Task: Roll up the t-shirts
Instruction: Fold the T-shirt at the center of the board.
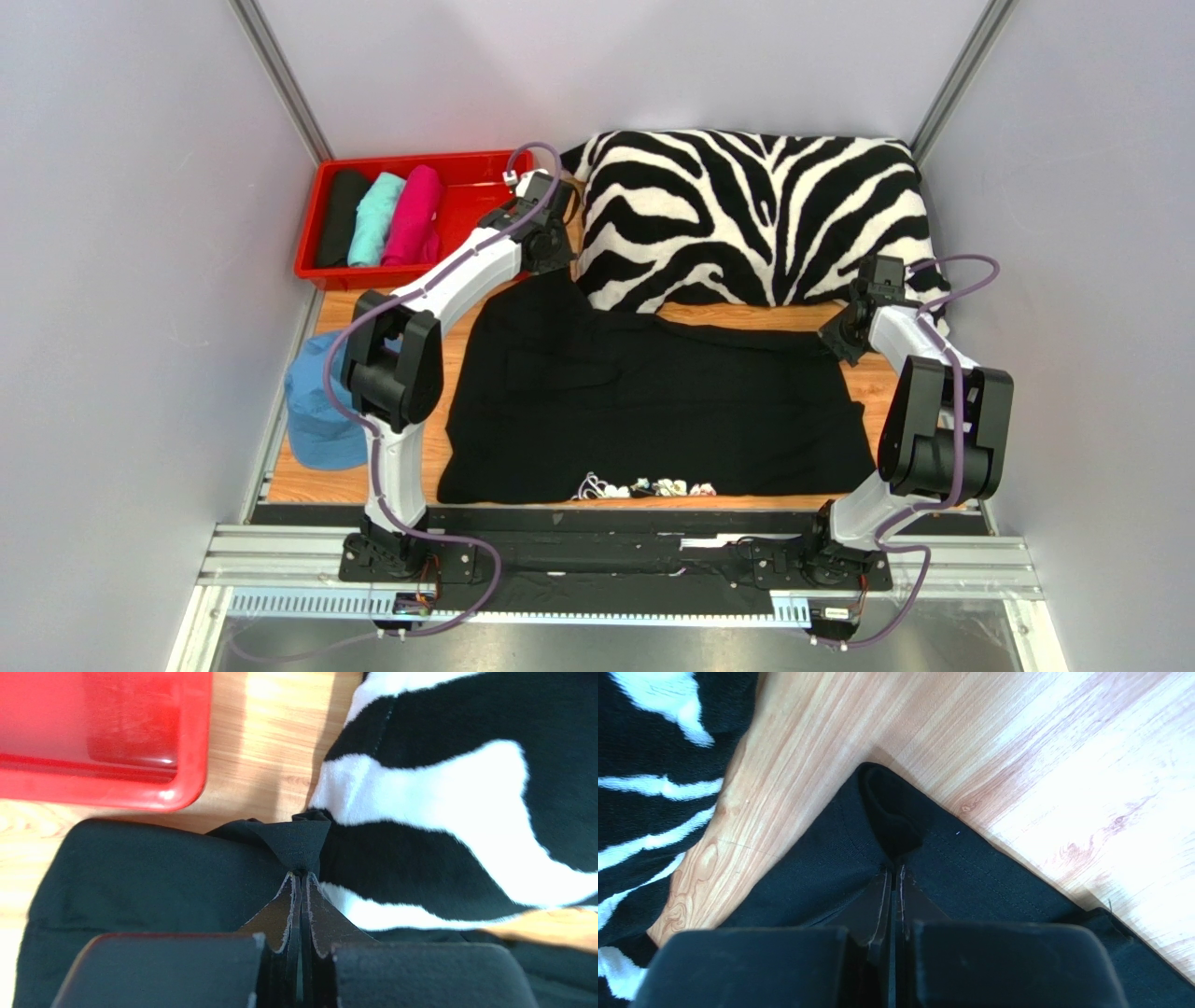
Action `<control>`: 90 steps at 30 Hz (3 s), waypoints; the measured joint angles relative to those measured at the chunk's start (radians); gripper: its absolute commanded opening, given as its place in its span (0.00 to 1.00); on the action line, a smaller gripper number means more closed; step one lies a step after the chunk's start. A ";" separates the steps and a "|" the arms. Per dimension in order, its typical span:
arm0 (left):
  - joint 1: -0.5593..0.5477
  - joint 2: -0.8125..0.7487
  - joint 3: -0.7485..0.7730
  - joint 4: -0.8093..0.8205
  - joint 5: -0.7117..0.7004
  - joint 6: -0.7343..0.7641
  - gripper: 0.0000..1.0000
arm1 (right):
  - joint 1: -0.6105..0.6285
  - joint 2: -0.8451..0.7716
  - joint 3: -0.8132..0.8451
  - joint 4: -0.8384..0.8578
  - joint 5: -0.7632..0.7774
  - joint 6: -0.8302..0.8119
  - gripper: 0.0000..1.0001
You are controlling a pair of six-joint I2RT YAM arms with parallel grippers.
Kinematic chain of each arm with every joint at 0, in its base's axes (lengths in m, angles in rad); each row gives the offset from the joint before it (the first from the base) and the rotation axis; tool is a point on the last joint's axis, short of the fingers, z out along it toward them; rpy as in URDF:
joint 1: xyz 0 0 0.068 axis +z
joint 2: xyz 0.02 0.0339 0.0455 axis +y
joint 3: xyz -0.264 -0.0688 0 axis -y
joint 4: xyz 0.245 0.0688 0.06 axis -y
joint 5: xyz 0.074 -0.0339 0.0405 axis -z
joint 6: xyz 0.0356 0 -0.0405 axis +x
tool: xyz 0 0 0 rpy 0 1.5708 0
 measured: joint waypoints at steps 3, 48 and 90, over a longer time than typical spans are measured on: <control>0.000 -0.057 -0.042 0.008 0.000 -0.001 0.00 | -0.006 0.000 0.012 -0.016 0.000 -0.004 0.00; -0.077 -0.879 -0.940 0.031 0.195 -0.293 0.00 | -0.082 -0.305 -0.113 -0.270 0.040 -0.064 0.00; -0.095 -1.023 -0.932 -0.049 0.161 -0.269 0.50 | -0.055 -0.570 -0.187 -0.303 -0.079 -0.094 0.54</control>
